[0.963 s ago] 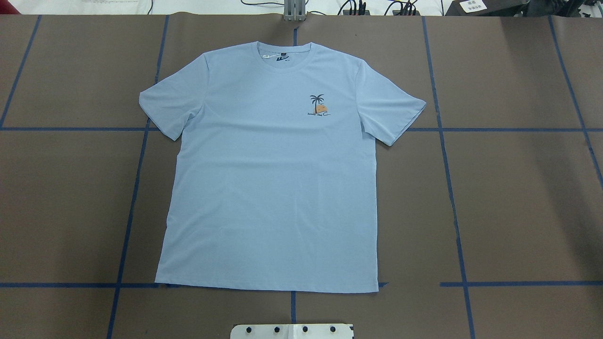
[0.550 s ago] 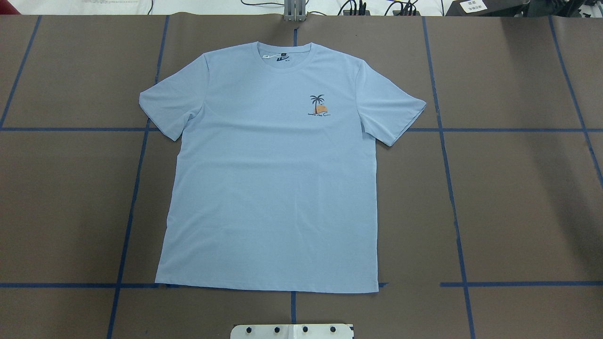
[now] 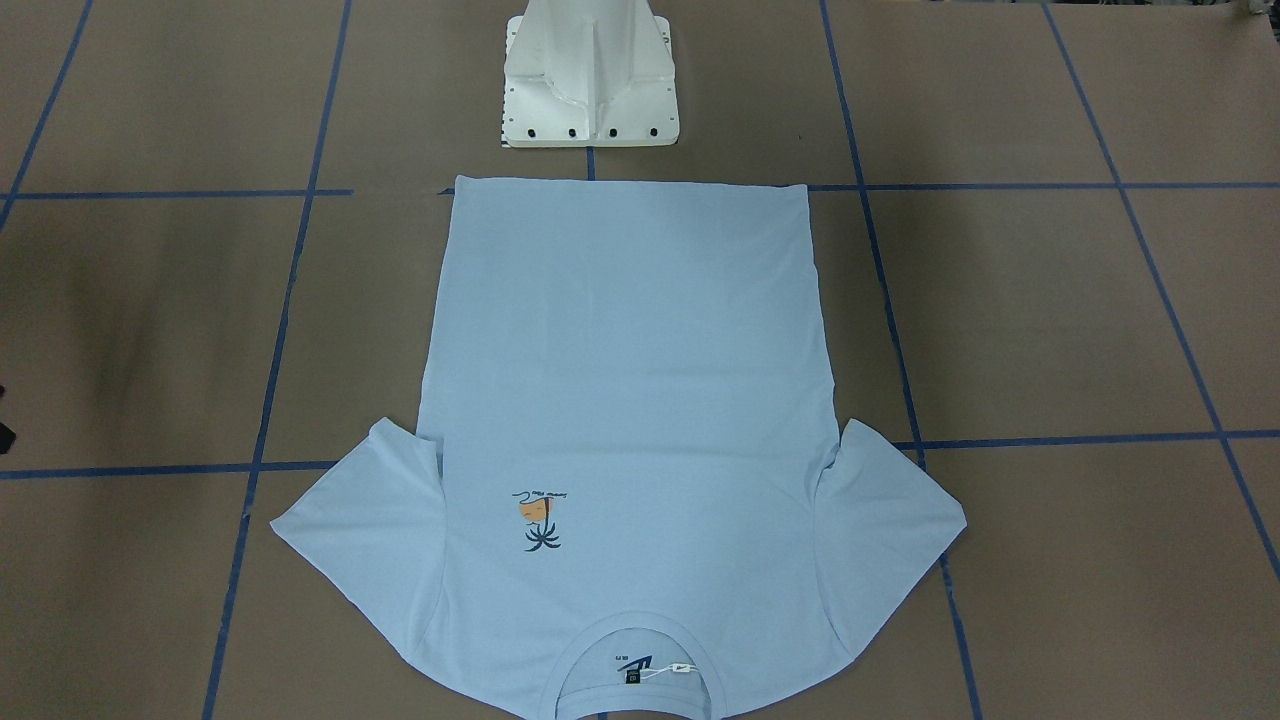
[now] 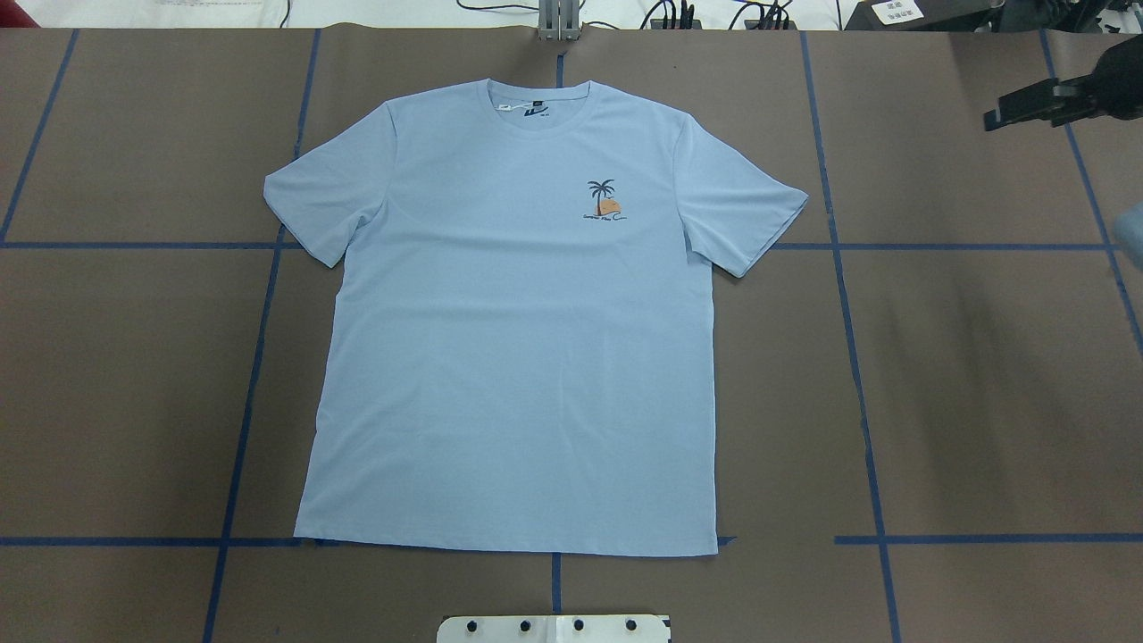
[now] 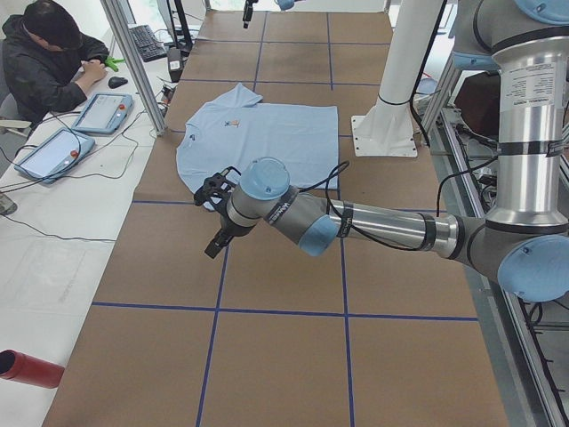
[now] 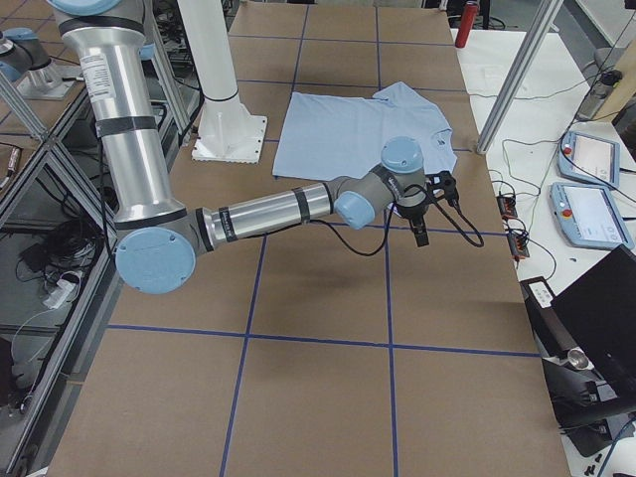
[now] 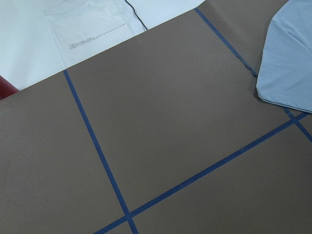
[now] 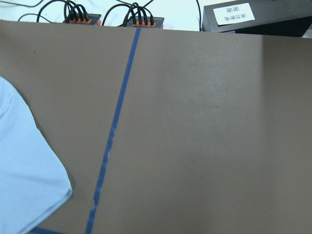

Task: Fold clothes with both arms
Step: 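Move the right gripper to the sleeve nearest it and press it flat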

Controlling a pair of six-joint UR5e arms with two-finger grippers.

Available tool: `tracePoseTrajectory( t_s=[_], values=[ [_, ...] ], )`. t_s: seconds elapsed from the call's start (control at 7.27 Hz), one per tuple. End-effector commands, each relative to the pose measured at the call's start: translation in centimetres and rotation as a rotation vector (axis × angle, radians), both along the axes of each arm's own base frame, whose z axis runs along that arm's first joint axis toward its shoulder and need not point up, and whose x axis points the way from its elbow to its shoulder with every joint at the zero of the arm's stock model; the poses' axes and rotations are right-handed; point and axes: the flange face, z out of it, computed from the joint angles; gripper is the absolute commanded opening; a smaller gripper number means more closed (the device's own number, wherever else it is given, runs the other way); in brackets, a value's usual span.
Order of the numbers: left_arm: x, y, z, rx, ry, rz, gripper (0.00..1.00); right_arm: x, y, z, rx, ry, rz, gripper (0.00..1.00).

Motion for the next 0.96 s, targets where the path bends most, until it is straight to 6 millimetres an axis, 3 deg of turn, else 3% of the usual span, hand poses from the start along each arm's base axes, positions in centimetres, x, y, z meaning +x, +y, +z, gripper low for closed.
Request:
tracePoseTrajectory(
  t_s=[0.0, 0.14, 0.41, 0.55, 0.83],
  values=[
    [0.0, 0.0, -0.1, 0.002, 0.0, 0.0, 1.0, -13.6, 0.6, -0.8, 0.007, -0.071, 0.143, 0.9],
    [0.0, 0.0, 0.0, 0.002, 0.0, 0.001, 1.0, -17.2, 1.9, -0.9, -0.007, -0.07, 0.171, 0.81],
    [0.0, 0.0, 0.1, 0.004, 0.0, 0.0, 1.0, -21.8, 3.5, -0.8, 0.017, -0.038, 0.172, 0.69],
    [0.0, 0.0, 0.1, 0.003, 0.0, 0.001, 1.0, -22.9, 3.0, -0.8, 0.019, -0.029, 0.17, 0.62],
    [-0.1, 0.2, 0.2, 0.002, 0.001, 0.0, 1.0, -24.3, 1.2, 0.2, 0.015, 0.011, 0.183, 0.61]
  ],
)
